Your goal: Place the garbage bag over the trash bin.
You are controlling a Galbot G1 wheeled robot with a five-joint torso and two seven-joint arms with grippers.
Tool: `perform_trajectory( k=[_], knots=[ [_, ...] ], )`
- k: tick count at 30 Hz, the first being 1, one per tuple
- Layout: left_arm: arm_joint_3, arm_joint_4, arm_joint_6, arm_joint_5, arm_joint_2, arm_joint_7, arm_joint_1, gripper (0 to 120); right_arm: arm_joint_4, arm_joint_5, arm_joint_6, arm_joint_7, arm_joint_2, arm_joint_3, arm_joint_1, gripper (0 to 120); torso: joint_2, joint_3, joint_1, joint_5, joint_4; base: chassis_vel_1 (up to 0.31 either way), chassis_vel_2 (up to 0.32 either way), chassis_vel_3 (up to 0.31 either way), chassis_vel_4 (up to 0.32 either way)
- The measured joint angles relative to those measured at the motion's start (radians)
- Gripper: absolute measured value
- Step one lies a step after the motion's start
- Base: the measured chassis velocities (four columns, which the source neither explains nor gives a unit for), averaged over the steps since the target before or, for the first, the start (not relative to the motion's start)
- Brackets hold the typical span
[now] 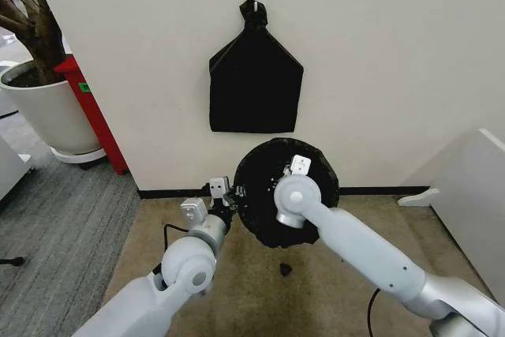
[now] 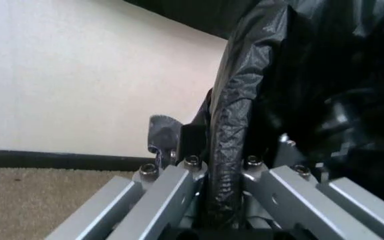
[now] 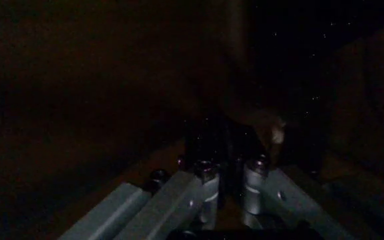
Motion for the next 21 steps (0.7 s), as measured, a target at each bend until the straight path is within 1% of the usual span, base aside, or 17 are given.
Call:
perform_trajectory(
  k=[3,7,9,12,13,15,18,19,21],
  knots=[
    [-0.001,-0.023,-0.002,0.001,0.012,0.004,0.015,0,-0.049,-0.029,-0.01,-0.044,0.007,0.018,-0.016,0,0.0,0.0,0.0,0.0,-0.0001,0.0,0.0,0.0,0.0],
    [-0.001,-0.029,-0.002,0.002,0.016,0.007,0.02,0,-0.063,-0.044,-0.011,-0.068,0.011,0.027,-0.025,0,0.0,0.0,0.0,0.0001,0.0,0.0,0.0,0.0,0.0],
    [-0.001,-0.027,-0.003,0.002,0.014,0.007,0.019,0,-0.041,-0.043,-0.008,-0.065,0.007,0.026,-0.028,0,0.0,0.0,0.0,0.0002,0.0,0.0,0.0,0.0,0.0],
    [-0.002,-0.014,-0.003,0.002,0.01,0.007,0.013,0,0.026,-0.012,0.007,-0.028,-0.008,0.014,-0.023,0,0.0,0.0,0.0,-0.0001,-0.0003,0.0,0.0,0.0,0.0],
    [-0.002,-0.014,-0.003,0.002,0.01,0.007,0.013,0,0.026,-0.012,0.007,-0.028,-0.008,0.014,-0.023,0,0.0,0.0,0.0,-0.0001,-0.0003,0.0,0.0,0.0,0.0],
    [-0.002,-0.007,-0.003,0.0,0.005,0.007,0.01,0,0.081,0.02,0.02,-0.005,-0.015,-0.004,-0.01,0,0.0,0.0,0.0,0.0,-0.0002,0.0,0.0,0.0,0.0],
    [0.002,0.001,-0.003,-0.001,-0.003,0.007,0.007,0,0.122,0.05,0.036,0.01,-0.002,-0.021,0.005,0,0.0,0.0,0.0,-0.0001,-0.0002,0.0,0.0,0.0,0.0],
    [0.002,0.001,-0.003,-0.001,-0.003,0.007,0.007,0,0.122,0.05,0.036,0.01,-0.002,-0.021,0.005,0,0.0,0.0,0.0,-0.0001,-0.0002,0.0,0.0,0.0,0.0],
    [0.006,0.002,-0.003,-0.001,-0.004,0.007,0.006,0,0.112,0.058,0.039,0.005,0.022,-0.024,0.01,0,0.0,0.0,0.0,-0.0001,0.0,0.0,0.0,0.0,0.0]
  ],
)
